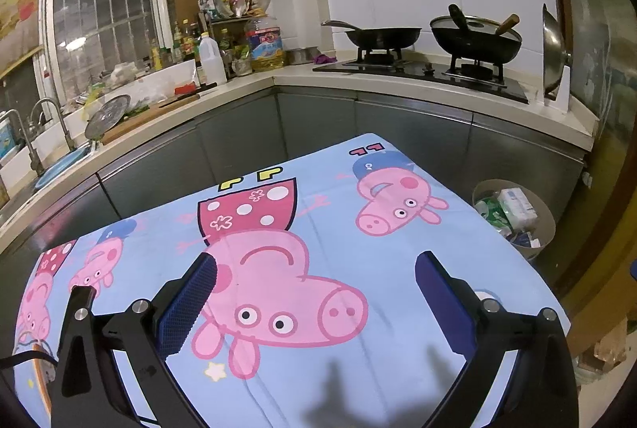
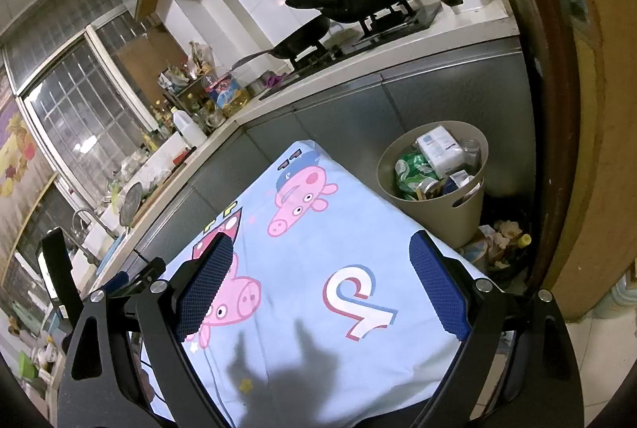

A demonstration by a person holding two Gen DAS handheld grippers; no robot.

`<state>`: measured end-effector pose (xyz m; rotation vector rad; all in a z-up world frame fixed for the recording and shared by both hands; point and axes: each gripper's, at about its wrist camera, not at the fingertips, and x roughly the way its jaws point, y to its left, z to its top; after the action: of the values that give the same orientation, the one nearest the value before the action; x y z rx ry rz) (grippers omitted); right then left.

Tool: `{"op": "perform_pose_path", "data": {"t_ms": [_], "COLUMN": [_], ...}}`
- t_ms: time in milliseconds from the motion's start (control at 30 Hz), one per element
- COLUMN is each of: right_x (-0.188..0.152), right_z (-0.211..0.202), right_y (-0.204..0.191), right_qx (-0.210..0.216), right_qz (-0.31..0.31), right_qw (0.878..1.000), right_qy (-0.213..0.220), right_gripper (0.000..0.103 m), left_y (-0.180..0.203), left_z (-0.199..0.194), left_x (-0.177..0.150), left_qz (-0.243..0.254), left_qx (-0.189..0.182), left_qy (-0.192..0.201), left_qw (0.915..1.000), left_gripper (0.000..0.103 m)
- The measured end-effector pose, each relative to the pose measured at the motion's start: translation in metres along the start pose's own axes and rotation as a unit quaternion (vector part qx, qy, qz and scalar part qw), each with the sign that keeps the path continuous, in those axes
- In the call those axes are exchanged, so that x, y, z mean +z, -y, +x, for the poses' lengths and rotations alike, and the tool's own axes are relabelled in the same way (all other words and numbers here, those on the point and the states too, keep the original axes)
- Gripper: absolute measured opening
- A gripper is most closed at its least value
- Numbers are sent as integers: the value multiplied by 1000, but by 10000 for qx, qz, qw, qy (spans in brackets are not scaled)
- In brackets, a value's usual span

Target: Collect trash

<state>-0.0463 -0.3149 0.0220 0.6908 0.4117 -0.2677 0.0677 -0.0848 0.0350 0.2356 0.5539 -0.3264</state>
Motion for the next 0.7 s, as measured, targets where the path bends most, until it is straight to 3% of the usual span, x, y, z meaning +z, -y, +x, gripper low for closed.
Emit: {"op": "perform_pose_path", "data": {"t_ms": [700], "right_x": [-6], "right_z": [3], "right_y": [4], "right_qx": [12], "right_qz": [15], "right_qw": [10000], "right_qy": [-49], "right_gripper": [89], "left_y": [-5], "left_z": [7], "left_x": [-1], "left_qz": [77], "left_qx": [60], "left_qy": [-59], "left_qw": [9999], "left_gripper": [99]}}
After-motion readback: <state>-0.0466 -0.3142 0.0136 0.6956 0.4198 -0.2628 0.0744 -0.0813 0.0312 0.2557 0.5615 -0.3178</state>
